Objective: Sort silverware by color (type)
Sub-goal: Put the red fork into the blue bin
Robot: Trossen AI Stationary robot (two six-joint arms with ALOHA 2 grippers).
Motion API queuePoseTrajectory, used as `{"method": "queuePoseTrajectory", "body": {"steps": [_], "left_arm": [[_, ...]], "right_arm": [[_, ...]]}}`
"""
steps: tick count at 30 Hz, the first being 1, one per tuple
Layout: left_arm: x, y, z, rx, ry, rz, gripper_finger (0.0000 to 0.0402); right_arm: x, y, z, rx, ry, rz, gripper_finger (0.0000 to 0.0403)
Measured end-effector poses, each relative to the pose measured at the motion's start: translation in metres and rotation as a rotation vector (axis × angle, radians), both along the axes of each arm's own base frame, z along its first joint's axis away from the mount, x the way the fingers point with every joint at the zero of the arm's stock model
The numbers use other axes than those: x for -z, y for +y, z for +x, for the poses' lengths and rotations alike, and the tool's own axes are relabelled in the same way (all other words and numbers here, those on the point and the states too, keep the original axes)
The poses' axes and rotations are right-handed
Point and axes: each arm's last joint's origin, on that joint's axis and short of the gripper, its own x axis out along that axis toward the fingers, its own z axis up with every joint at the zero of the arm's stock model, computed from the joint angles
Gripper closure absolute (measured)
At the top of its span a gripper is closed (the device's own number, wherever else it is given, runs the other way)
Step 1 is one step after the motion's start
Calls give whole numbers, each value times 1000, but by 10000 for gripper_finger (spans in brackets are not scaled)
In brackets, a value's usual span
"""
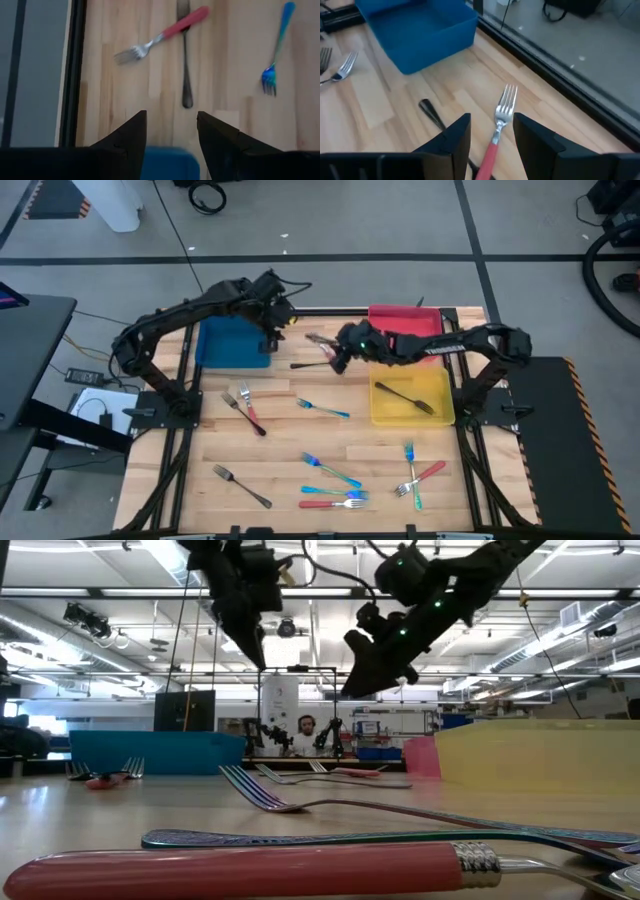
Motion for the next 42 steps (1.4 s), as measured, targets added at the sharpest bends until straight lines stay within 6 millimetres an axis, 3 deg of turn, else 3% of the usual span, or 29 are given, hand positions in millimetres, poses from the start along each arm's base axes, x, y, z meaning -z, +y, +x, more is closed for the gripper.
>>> {"method": "queuePoseTrajectory", "body": {"steps": [10,18,27,42], "left_arm": [[52,13,-22,-35,24,-161,230],[85,3,-16,8,-44,-154,230],[97,-8,-3,30,-139,-112,230],[94,-19,11,67,-210,-84,230]], "right_arm": [[2,-47,30,15,222,130,247],[15,-66,57,-44,309,266,247],[30,-74,73,-56,410,320,247],[59,-78,71,-76,509,397,247]]}}
